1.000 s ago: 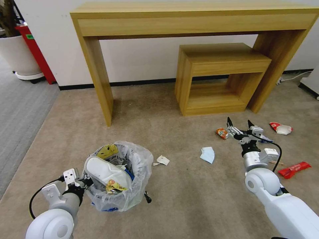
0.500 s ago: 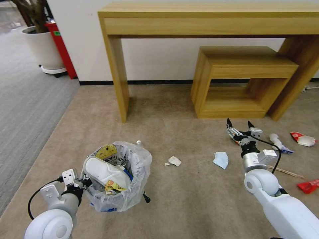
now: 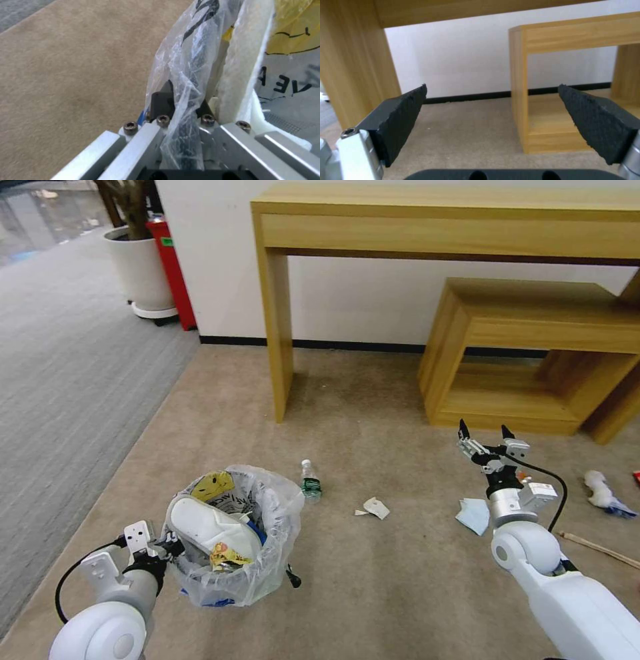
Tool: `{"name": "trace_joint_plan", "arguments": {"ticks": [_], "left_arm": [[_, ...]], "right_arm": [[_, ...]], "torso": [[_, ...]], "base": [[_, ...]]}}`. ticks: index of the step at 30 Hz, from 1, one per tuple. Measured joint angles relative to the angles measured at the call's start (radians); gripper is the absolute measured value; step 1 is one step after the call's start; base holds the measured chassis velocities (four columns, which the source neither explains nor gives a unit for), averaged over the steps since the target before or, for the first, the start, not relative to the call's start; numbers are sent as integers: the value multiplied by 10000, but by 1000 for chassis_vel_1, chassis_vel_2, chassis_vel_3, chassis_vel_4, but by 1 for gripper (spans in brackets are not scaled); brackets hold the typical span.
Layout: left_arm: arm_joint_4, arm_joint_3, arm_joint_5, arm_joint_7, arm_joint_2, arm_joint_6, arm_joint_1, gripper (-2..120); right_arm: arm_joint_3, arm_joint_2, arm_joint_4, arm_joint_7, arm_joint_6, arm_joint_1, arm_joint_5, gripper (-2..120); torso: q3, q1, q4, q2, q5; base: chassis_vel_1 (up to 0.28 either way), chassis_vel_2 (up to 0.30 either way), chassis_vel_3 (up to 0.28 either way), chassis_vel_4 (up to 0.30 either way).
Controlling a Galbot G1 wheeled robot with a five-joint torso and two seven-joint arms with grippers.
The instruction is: Pick up the trash bin and place the garbage on the floor into it.
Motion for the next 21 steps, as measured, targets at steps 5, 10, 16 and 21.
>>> {"name": "trace_joint_plan", "arguments": {"ticks": [5, 10, 16, 21], "left_arm": [[3, -22, -14, 1, 13, 0, -3, 1], [13, -28, -31, 0, 25, -5, -16, 1], [71, 4, -30, -61, 10, -40, -73, 1], [141, 2, 34, -121, 37, -45, -138, 1]], "right_arm": [[-90, 61, -124, -16, 158, 121, -93, 100], [-108, 77, -222, -123, 227, 187, -330, 100], [-108, 104, -365, -240, 360, 199, -611, 100], [-209, 168, -547, -270, 490, 308, -790, 100]], "torso": [[0, 0, -1, 0, 0], [0, 0, 1, 0, 0], [0, 0, 2, 0, 0], [0, 0, -3, 0, 0]], "base": [[44, 49, 40, 47], [57, 63, 65, 69], [53, 56, 70, 63], [0, 0, 0, 0]]}}
